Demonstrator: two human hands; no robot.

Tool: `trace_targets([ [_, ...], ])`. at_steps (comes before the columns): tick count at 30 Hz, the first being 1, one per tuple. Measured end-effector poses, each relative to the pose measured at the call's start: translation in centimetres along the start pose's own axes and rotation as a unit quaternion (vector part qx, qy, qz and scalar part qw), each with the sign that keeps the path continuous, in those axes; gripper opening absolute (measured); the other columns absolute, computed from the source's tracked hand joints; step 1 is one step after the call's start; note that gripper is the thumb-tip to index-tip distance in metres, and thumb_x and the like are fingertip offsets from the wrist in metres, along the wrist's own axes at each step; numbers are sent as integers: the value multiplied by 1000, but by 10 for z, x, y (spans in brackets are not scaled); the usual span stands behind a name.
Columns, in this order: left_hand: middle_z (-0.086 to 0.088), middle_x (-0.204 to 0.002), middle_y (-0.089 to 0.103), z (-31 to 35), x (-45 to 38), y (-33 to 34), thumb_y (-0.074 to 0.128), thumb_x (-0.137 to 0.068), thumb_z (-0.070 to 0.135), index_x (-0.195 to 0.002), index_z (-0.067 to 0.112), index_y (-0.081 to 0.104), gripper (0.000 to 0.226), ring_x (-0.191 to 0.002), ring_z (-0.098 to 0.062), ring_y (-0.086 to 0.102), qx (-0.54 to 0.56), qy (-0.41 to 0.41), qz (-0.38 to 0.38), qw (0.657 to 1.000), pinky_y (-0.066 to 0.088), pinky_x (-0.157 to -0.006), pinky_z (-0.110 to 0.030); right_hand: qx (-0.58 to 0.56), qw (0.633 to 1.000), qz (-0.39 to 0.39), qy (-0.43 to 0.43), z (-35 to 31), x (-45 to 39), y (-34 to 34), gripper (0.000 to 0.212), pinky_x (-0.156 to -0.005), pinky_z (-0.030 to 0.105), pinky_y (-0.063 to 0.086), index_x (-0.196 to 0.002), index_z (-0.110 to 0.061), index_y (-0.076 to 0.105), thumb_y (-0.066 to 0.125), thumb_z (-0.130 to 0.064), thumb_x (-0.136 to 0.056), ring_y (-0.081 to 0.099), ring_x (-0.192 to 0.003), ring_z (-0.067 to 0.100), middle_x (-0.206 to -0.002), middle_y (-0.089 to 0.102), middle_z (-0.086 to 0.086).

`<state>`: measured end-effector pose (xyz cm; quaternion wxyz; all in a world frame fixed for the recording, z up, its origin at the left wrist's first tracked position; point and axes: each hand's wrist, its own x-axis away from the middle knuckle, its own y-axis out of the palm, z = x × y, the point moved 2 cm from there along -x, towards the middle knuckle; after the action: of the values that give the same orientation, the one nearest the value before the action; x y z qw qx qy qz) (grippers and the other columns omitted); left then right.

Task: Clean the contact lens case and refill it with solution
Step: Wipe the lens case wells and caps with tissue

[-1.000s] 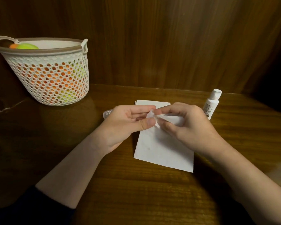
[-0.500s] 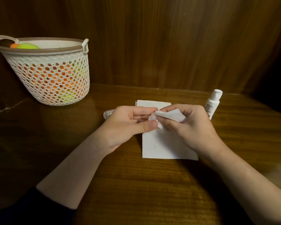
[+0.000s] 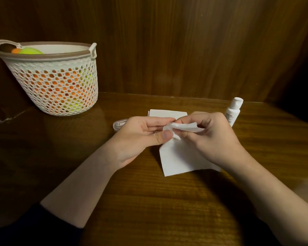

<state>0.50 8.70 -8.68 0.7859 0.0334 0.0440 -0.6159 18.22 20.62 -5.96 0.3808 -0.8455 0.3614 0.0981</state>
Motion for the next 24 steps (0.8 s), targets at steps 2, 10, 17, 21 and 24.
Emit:
trace_targets([
  [2, -2, -138, 74, 1, 0, -2, 85, -75, 24, -135, 18, 70, 62, -133, -14, 66, -3, 4, 0, 1000, 51, -115, -34, 50, 998, 39, -32, -4, 2, 2, 18, -78, 5, 48, -102, -34, 85, 86, -21, -89, 66, -100, -6, -94, 75, -23],
  [10, -7, -137, 74, 4, 0, -5, 81, -81, 18, -141, 8, 66, 63, -133, -19, 67, 22, 23, -9, 999, 52, -112, -30, 86, 989, 52, -106, -14, 5, -1, 24, -81, 20, 56, -111, -24, 85, 74, -32, -91, 68, -99, 3, -101, 76, -10],
  [17, -4, -132, 77, 3, 0, -3, 81, -78, 16, -135, 12, 69, 58, -128, -15, 70, 11, 19, 6, 1000, 52, -110, -26, 179, 976, 52, -114, -12, 2, 2, 21, -76, 47, 62, -110, -28, 86, 83, -33, -91, 73, -89, 17, -99, 73, -8],
  [21, -3, -129, 78, 3, 1, -1, 82, -76, 17, -130, 15, 71, 55, -125, -14, 71, 33, 14, 7, 999, 55, -102, -21, 184, 978, 16, -93, -11, -1, 1, 30, -81, 41, 60, -112, -27, 84, 73, -42, -89, 72, -95, 17, -102, 72, -10],
  [24, -2, -128, 78, 3, 1, 0, 82, -76, 16, -127, 17, 73, 52, -125, -13, 71, 36, 12, 4, 999, 56, -99, -19, 99, 994, -21, -42, -4, -1, 0, 15, -81, 11, 48, -106, -37, 82, 76, -31, -94, 68, -100, -2, -102, 73, -23],
])
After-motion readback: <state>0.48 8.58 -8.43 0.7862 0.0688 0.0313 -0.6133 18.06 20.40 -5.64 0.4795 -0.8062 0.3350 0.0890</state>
